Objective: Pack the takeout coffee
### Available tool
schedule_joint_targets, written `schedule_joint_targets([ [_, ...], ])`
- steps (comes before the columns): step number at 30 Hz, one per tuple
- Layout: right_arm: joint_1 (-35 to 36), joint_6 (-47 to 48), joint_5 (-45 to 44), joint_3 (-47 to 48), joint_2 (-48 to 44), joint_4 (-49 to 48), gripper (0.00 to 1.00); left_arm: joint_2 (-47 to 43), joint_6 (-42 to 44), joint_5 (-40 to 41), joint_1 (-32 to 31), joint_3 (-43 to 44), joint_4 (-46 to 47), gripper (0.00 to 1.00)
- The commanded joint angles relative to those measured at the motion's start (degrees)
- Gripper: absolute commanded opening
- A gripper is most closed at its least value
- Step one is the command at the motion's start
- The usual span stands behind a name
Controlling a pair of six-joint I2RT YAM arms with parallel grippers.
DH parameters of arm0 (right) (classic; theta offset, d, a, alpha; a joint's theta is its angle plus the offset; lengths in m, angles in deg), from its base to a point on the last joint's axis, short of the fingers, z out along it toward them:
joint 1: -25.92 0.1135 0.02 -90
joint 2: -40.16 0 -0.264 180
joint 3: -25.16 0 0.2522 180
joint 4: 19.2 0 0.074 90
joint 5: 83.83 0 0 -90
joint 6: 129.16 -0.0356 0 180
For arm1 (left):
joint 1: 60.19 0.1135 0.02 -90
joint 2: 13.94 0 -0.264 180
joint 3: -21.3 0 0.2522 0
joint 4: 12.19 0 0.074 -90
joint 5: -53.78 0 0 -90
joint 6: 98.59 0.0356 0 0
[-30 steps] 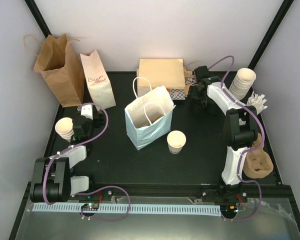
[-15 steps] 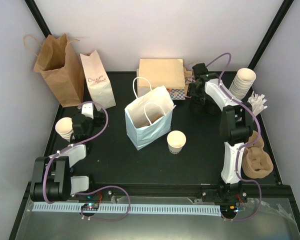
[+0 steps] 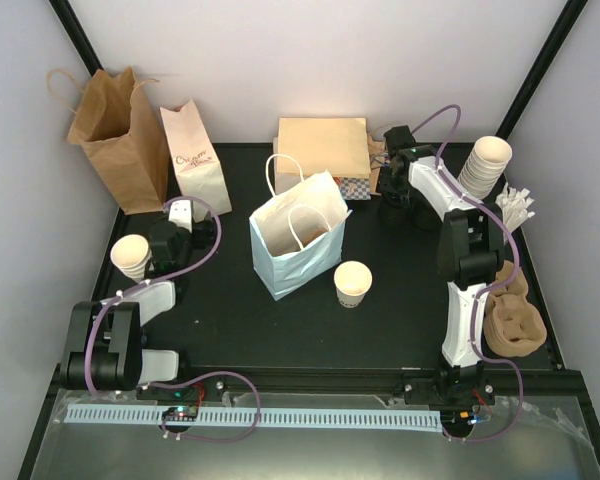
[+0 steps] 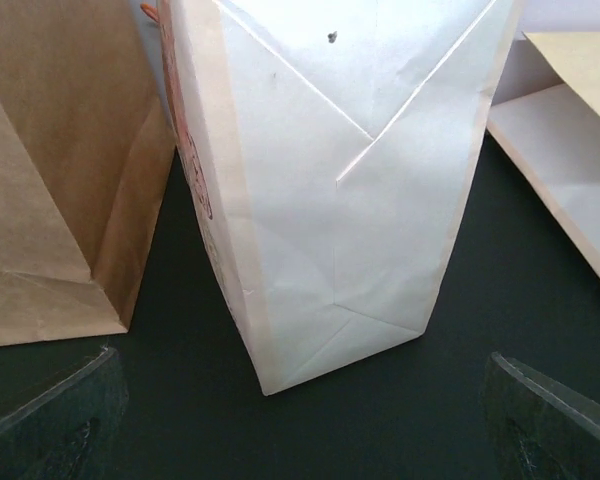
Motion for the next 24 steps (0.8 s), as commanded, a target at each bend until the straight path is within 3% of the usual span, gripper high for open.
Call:
schedule_joint_targets([
  [1,-0.24,0.66,-0.51,-1.01,-2.32,0.82,0.77,-1.31,-0.09,1.36,-1.33,-2.91,5.74,0.99],
  [3,-0.29,0.95,-0.70,-1.15,-2.39,1.00,0.78,-0.03,0.10,0.90,-1.36,-8.34,19.24,0.99],
  [5,-0.29,1.03,-0.73,-1.15,-2.24,1.29,0.78,3.82,1.35,0.08,-1.36,-9.59,25.32,0.99],
  [8,-0.29,0.93,-0.39,-1.45,-2.50,1.42,0.78,5.85,2.97,-2.56,-1.37,-7.80,24.21,0.99],
  [11,-0.29,0.99,-0.31,-1.92,-3.46,1.33,0.77,3.95,1.18,-1.52,-1.35,-5.60,16.63,0.99],
  [24,-0.21,1.46,0.27,-5.43,-8.54,0.43,0.76,4.17,1.45,-1.57,-1.37,-5.46,16.89,0.99],
])
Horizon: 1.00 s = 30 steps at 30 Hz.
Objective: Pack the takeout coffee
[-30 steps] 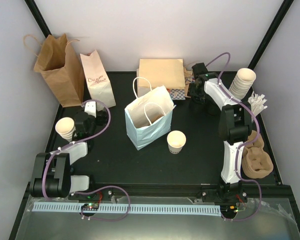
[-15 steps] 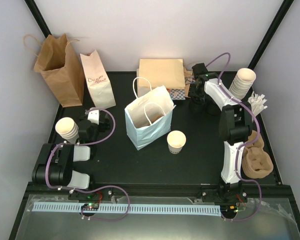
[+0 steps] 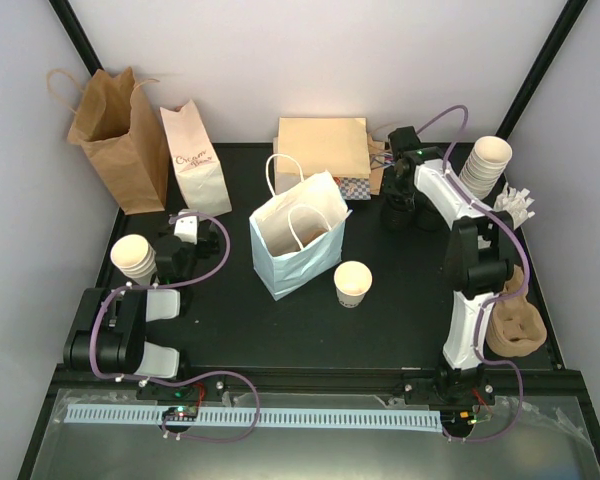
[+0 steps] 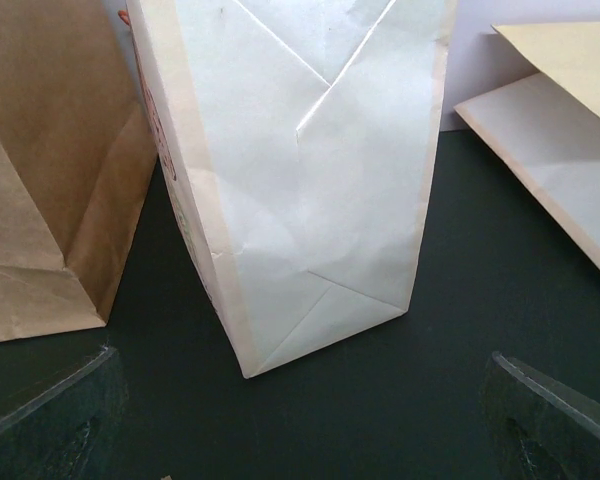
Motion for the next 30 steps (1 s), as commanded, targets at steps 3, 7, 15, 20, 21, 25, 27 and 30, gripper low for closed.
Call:
schedule_joint_targets([
  [3,-0.16,0.54,1.06,-1.62,-3.88,-0.57,0.76,-0.95,0.00,-1.28,-0.15,1.81,1.10,0.99],
  [7,-0.10,0.42,2.15,-4.67,-4.88,-3.38,0.76,-0.96,-0.02,-1.28,-0.11,1.81,1.09,0.99],
  [15,0.87,1.19,5.29,-9.13,-7.40,-5.65,0.76,-0.95,0.00,-1.25,-0.12,1.81,1.09,0.99],
  [20,1.37,1.89,1.09,-7.10,-7.63,-3.09,0.76,-0.90,0.00,-1.29,-0.15,1.81,1.10,0.99],
  [21,1.42,1.82,1.41,-7.26,-8.20,-3.15,0.76,-0.94,0.00,-1.30,-0.15,1.81,1.05,0.99],
  [25,1.38,1.84,1.67,-8.25,-9.54,-3.92,0.76,-0.95,-0.02,-1.22,-0.10,1.81,1.10,0.99],
  [27,1.41,1.93,0.62,-7.76,-8.47,-3.82,0.76,-0.95,0.00,-1.27,-0.12,1.81,1.09,0.99],
  [30,1.40,1.82,0.06,-5.53,-7.18,-1.73,0.76,-0.95,0.00,-1.25,-0.14,1.81,1.05,0.99],
])
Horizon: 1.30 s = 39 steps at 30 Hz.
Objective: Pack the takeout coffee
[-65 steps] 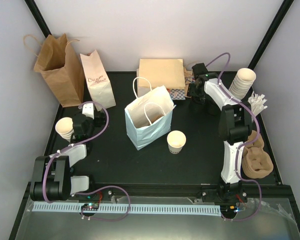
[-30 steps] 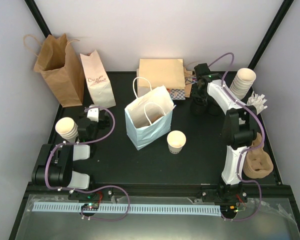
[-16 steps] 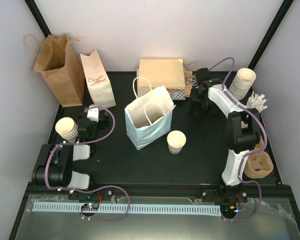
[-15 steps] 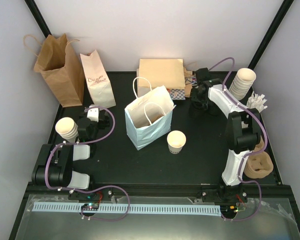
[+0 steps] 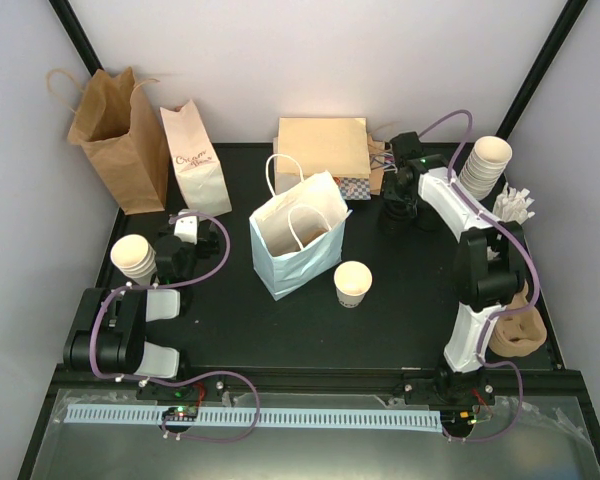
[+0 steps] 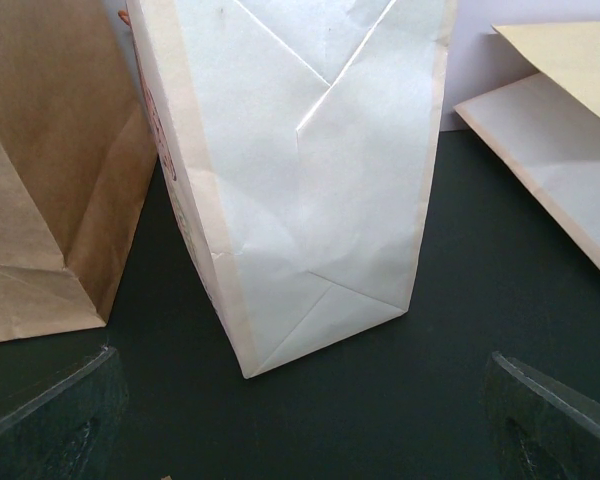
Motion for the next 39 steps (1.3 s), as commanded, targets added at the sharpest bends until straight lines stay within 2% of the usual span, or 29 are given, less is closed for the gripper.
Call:
schedule_joint_targets([
  [1,0.29,0.54,-1.82,2.32,-0.44,1.10,0.76,-0.95,0.00,-1.29,-0.15,1.81,1.09,0.99],
  [15,0.39,1.42,2.88,-8.07,-10.74,-3.07,0.76,-0.95,0.00,-1.30,-0.10,1.81,1.08,0.99],
  [39,0.45,1.53,4.98,-11.16,-16.95,-1.57,0.76,-0.99,0.00,-1.30,-0.13,1.81,1.09,0.99],
])
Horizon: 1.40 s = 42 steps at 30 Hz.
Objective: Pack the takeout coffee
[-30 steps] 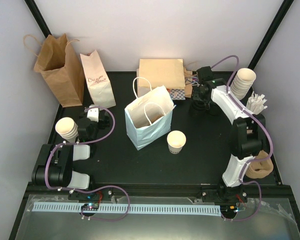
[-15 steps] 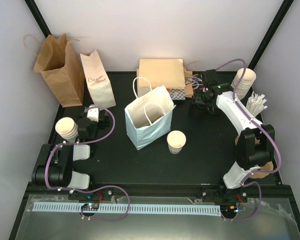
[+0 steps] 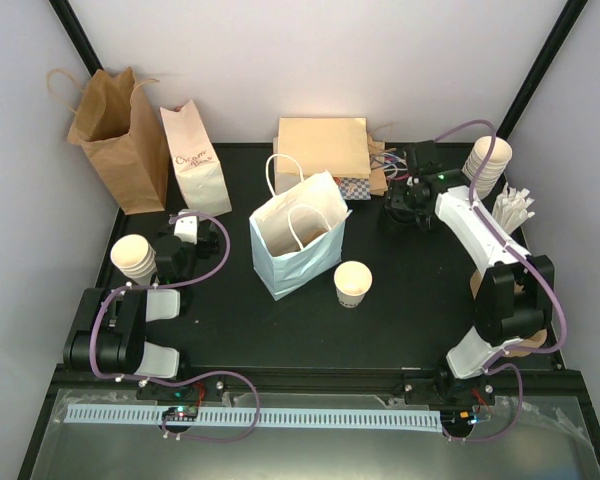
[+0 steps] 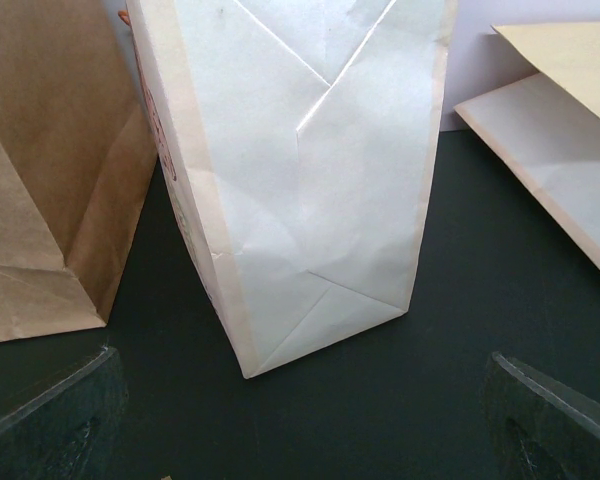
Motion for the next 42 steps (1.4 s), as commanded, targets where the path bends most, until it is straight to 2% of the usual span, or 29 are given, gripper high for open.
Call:
schedule_joint_targets([
  [1,0.41,0.45,0.87,-0.91,-3.14,0.09,0.76,-0.95,0.00,-1.30,-0.13,1.81,1.06,0.99],
  [18,3.09,0.38,1.27,-9.18,-9.03,0.75,0.76,-0.95,-0.04,-1.27,-0.14,1.81,1.05,0.99],
  [42,3.80,0.12,2.13,-12.23,-12.32,1.29,0.75,-0.95,0.05,-1.27,-0.13,1.81,1.09,0.99],
])
